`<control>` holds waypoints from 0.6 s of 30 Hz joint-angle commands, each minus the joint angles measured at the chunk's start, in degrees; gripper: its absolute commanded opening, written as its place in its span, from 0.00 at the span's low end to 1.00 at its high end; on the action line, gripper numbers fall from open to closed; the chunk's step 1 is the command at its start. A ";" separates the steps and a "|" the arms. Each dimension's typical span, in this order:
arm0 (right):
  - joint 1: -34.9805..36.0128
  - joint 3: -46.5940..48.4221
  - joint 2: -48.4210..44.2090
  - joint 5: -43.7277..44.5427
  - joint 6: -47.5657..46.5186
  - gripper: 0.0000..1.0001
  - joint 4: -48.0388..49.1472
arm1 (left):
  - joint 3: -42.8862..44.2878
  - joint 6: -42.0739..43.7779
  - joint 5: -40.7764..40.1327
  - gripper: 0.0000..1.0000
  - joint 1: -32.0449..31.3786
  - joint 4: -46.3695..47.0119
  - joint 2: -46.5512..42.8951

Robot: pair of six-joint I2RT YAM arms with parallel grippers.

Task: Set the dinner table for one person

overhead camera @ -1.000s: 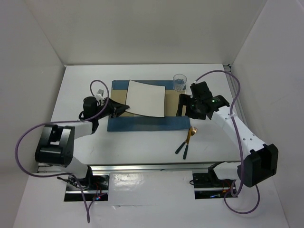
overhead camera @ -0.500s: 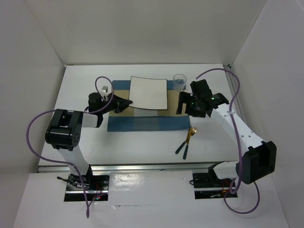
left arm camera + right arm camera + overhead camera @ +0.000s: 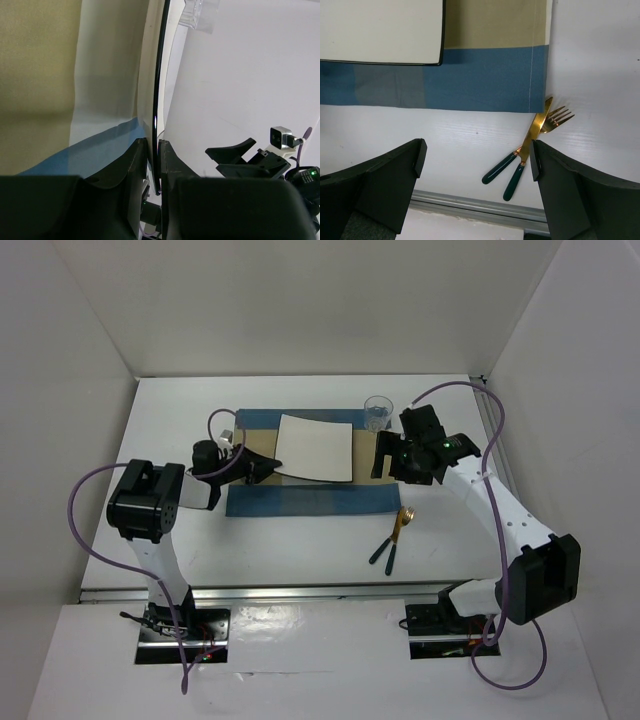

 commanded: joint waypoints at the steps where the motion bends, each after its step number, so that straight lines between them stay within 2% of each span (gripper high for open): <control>1: -0.30 2.01 -0.07 1.03 0.28 0.96 0.53 | 1.49 0.87 4.74 0.00 -0.21 12.57 -2.35; 12: -0.30 2.00 -0.07 0.50 0.28 0.96 0.53 | -0.88 -0.18 1.75 0.00 -1.27 15.55 -0.07; 18: -0.30 2.00 -0.59 0.50 0.28 0.96 0.53 | -1.50 1.13 -0.45 0.00 -1.79 13.72 -0.07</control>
